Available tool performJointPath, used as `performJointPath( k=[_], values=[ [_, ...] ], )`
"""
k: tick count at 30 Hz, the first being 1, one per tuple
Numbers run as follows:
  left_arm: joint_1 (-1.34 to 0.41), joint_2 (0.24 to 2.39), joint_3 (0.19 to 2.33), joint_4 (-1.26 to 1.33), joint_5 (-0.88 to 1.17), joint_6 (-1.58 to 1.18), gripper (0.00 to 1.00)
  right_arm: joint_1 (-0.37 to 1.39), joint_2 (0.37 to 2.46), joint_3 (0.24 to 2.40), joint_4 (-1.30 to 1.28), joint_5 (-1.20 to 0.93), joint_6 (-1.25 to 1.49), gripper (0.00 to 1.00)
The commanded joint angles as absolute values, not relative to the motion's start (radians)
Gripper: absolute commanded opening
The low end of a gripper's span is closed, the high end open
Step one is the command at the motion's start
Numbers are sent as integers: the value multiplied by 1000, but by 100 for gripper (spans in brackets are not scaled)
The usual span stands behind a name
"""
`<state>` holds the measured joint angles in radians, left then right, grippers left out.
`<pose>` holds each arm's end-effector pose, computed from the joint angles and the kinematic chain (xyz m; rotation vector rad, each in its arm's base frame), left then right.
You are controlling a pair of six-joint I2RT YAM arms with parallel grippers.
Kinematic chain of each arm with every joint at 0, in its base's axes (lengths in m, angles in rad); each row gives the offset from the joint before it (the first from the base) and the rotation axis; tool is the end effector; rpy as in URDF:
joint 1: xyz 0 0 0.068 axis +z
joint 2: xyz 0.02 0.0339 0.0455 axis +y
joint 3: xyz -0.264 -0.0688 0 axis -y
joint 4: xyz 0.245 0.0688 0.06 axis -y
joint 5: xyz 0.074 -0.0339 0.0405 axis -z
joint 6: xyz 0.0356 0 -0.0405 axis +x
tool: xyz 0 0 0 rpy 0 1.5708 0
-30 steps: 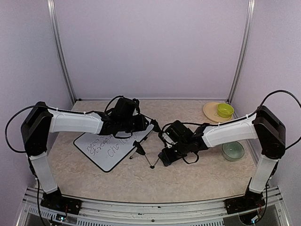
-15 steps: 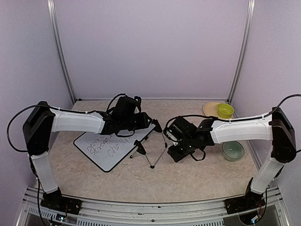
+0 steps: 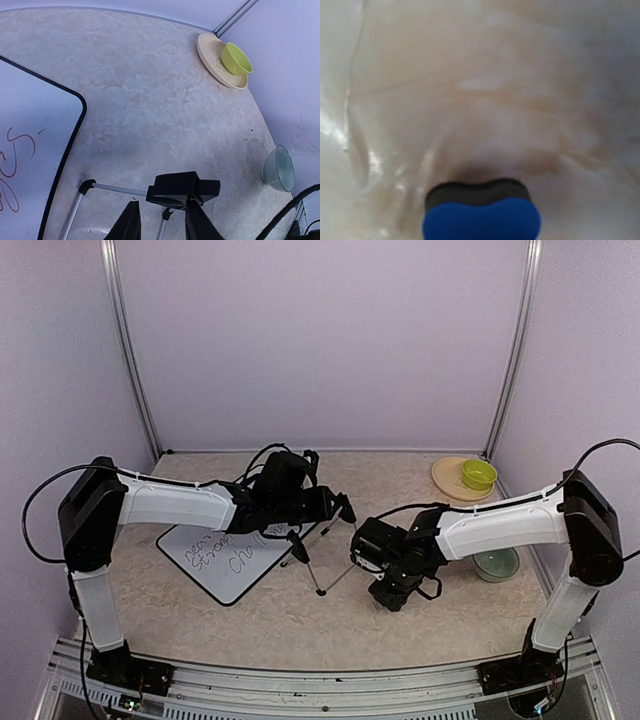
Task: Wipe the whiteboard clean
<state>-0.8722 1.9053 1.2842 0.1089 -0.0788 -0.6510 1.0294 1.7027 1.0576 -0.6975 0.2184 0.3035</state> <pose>0.2827 -0.3323 0.2154 0.1918 2.1857 -0.8229 0.1670 0.2627 0.1699 -0.9708 2.6564 -0.0434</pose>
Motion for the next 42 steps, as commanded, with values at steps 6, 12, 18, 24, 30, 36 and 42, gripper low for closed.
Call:
performJointPath(
  k=[6,12,18,24,30,36,42],
  values=[
    [-872,1937,1285,178,-58,-686,31,1058,1898,1263,-807,245,200,34],
    [-888,1929,1281,192,-58,-688,31,1058,1978,1359,-811,263,182,34],
    [-905,1908,1263,224,-59,-718,31,1059,1965,1306,-735,229,220,34],
    [-934,1892,1281,221,-87,-742,31,1059,1893,1193,-648,197,284,34],
    [-911,1773,1250,172,-199,-739,35,1051,1754,1097,-598,193,326,34],
    [-907,1564,1203,46,-307,-710,41,994,1554,1036,-580,185,342,34],
    [-949,1311,968,-38,-294,-939,62,939,1397,1004,-593,220,337,34]
  ],
)
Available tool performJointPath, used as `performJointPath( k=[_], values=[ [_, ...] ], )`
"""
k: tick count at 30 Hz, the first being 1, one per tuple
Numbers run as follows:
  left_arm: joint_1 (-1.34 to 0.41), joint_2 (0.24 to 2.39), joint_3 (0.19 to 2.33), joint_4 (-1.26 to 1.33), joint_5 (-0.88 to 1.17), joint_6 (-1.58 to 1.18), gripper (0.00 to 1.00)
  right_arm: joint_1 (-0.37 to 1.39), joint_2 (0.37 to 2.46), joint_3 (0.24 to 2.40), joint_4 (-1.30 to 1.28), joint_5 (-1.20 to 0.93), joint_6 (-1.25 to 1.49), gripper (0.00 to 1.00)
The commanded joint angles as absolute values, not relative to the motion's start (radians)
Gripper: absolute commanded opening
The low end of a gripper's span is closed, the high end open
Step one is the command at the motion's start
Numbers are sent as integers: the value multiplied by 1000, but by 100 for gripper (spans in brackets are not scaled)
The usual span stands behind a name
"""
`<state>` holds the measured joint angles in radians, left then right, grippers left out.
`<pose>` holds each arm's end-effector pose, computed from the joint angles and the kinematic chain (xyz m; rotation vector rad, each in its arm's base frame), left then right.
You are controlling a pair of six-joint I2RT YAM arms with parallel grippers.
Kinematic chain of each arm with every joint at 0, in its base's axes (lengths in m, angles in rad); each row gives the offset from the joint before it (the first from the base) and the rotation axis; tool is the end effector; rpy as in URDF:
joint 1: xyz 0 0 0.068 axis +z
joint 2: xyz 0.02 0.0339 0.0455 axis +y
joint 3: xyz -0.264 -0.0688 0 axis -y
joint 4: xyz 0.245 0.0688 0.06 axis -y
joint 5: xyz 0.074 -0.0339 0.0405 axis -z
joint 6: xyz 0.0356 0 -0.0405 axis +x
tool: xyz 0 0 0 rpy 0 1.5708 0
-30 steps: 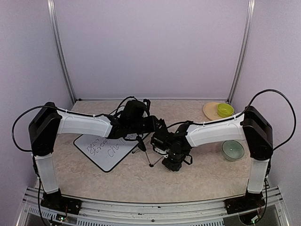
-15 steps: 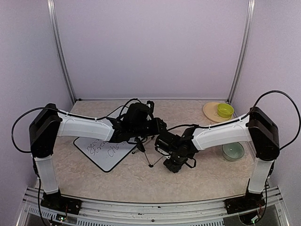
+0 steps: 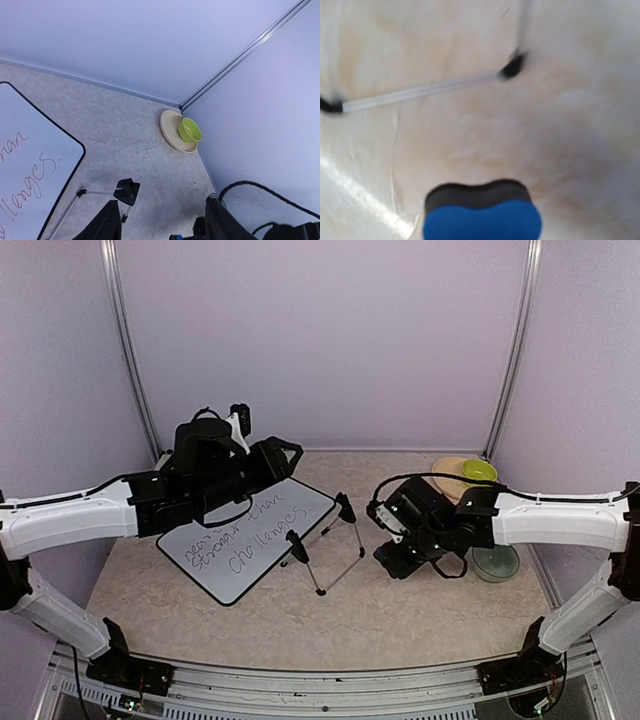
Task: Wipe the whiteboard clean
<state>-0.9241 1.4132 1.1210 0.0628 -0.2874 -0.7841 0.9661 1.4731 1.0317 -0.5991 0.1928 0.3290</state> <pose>0.2104 -0.2619 0.3365 -0.0840 1.8949 -0.9481 0.1742 0.2400 0.2318 -0.7484 2.4872 0.2251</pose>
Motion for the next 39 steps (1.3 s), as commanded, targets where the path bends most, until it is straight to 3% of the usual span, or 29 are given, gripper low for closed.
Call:
performJointPath(
  k=[1,5,9,15,23,29,39],
  values=[
    [-964,1270,917,-29,-298,-972,69,932,1379,1001,-595,225,333,34],
    [-1068,1142,752,-2,-444,-995,95,905,1320,996,-601,229,320,35],
    [-1115,1113,624,27,-443,-1141,98,888,1283,997,-613,235,306,35],
    [-1236,1215,551,242,-519,-1261,86,876,1251,976,-604,231,304,35],
    [-1238,1484,694,273,-618,-1134,69,876,1231,974,-603,211,307,35],
    [-1223,1639,794,259,-665,-1055,64,876,1193,974,-620,218,302,36],
    [-1216,1779,876,231,-680,-1034,48,876,1197,960,-617,182,274,37]
  ],
)
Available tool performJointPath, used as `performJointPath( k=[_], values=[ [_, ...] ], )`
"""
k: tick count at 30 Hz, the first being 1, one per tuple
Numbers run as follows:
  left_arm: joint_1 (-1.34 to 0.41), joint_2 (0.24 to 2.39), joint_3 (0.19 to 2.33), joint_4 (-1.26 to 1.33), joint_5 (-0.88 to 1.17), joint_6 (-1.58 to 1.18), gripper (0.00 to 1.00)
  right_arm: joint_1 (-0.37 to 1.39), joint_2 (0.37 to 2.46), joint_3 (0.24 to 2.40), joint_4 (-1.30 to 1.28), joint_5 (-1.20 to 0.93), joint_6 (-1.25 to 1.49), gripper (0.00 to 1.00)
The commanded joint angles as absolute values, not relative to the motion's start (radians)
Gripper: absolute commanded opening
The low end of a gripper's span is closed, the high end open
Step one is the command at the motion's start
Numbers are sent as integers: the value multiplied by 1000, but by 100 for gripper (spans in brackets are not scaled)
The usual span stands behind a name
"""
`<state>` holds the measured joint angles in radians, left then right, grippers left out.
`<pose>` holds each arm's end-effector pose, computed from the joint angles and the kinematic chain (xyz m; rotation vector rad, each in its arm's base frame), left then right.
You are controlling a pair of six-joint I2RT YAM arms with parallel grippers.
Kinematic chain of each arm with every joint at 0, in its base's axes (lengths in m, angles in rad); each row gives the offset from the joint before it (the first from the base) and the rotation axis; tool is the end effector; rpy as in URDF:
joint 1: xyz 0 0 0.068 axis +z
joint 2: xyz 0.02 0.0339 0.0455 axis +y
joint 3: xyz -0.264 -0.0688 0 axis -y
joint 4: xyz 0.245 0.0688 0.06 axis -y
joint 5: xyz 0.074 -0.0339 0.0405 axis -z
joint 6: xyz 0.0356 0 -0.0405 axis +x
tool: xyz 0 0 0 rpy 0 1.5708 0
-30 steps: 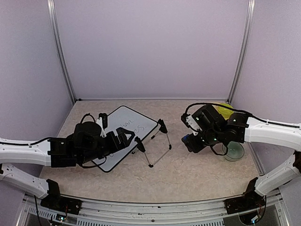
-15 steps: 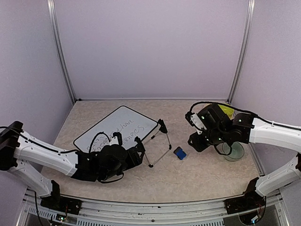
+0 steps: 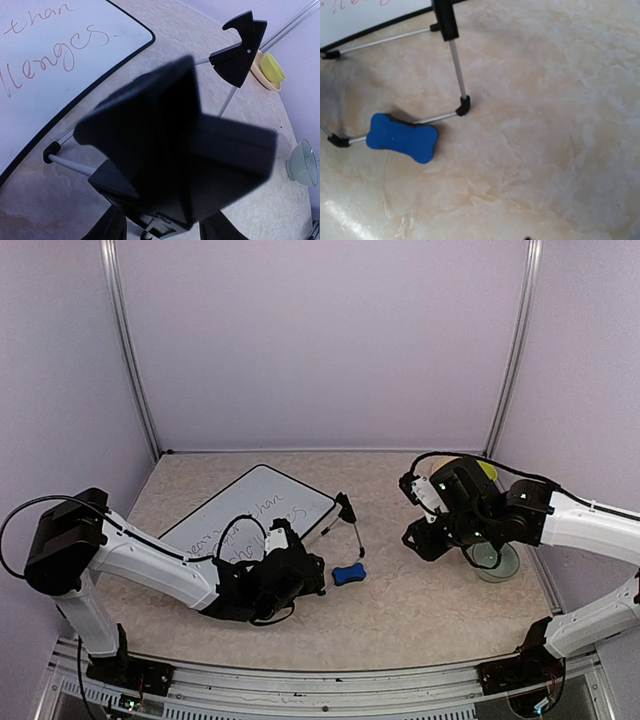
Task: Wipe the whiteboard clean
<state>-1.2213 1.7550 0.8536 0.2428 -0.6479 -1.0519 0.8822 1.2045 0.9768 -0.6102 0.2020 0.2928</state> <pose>0.1395 -0.3200 0.1555 -0.1685 2.1407 -0.6437 0.1647 0.1889 0.2822 -0.6096 2.3307 0.3090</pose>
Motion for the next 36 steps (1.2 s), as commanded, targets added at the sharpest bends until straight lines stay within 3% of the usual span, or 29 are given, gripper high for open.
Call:
performJointPath(
  k=[1,7,14,22,30,36],
  values=[
    [-1216,1784,875,234,-683,-1032,47,876,1197,958,-611,176,269,37],
    [-1214,1807,872,285,-723,-968,29,883,1258,919,-517,81,200,38],
    [-1214,1824,856,376,-737,-866,7,951,1418,938,-466,157,152,46],
    [-1213,1813,841,404,-726,-822,2,972,1485,940,-345,210,36,60],
    [-1213,1794,818,428,-721,-818,0,971,1368,797,-58,119,-239,60],
    [-1213,1794,815,434,-721,-816,0,970,1411,794,-32,7,-341,59]
  ],
)
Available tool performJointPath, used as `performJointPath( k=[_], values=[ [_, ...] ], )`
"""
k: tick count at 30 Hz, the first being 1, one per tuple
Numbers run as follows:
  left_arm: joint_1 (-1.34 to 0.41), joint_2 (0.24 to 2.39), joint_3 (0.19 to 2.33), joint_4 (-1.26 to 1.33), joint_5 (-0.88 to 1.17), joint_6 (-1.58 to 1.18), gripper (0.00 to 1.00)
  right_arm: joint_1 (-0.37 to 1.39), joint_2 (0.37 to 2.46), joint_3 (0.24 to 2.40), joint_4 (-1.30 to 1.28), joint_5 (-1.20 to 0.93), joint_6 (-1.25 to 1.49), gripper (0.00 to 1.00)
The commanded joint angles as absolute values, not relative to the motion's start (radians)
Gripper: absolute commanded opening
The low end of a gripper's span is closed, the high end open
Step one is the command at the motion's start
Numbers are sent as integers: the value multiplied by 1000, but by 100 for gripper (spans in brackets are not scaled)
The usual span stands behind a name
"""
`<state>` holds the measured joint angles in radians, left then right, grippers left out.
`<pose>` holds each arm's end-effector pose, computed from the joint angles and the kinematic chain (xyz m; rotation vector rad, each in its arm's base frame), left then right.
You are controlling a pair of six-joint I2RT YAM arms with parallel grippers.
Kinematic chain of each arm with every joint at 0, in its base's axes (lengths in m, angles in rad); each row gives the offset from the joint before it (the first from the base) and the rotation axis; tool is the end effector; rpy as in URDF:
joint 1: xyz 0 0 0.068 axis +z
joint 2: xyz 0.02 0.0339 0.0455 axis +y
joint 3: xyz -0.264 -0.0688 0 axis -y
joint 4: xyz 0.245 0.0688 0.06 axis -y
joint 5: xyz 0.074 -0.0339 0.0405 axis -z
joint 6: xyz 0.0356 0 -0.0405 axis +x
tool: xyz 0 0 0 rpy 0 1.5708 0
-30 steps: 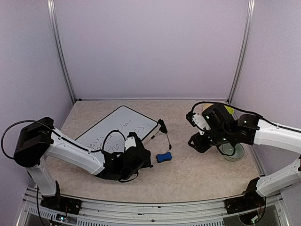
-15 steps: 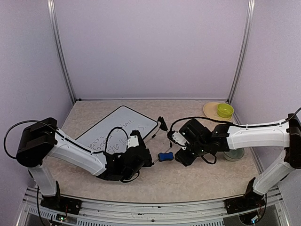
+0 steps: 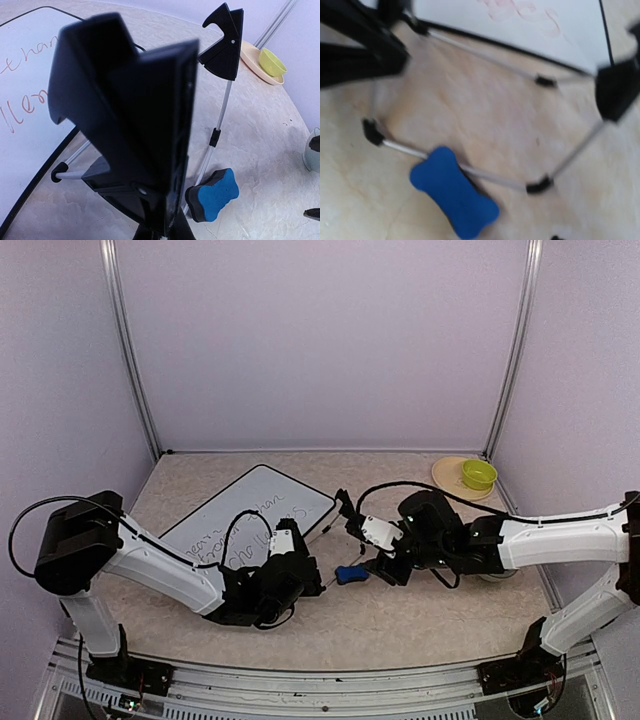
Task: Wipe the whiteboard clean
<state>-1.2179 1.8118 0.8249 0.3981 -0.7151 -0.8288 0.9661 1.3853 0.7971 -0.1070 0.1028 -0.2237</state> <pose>0.1436 -0.3223 0.1425 -0.0053 2.0431 -0.5251 0.1693 0.2385 0.2169 -1.2302 1.9158 0.2773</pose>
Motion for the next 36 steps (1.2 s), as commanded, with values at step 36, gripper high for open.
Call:
performJointPath(
  k=[36],
  values=[
    [-1212,1759,779,473,-698,-828,0,819,1827,997,-78,-252,-523,22]
  ],
)
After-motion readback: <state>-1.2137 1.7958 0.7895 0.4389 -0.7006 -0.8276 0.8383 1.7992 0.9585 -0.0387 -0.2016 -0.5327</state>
